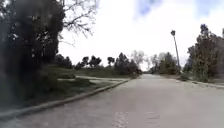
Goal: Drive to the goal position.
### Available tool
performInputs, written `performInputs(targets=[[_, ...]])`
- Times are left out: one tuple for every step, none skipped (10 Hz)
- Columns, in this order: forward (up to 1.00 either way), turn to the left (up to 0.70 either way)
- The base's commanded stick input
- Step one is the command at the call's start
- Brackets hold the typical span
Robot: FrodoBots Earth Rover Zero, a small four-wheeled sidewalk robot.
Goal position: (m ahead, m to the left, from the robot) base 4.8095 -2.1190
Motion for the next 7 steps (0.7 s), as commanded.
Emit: performInputs(targets=[[0.70,0.00],[0.70,-0.09],[0.70,-0.27],[0.70,-0.27],[0.70,-0.27],[0.70,-0.27],[0.70,-0.22]])
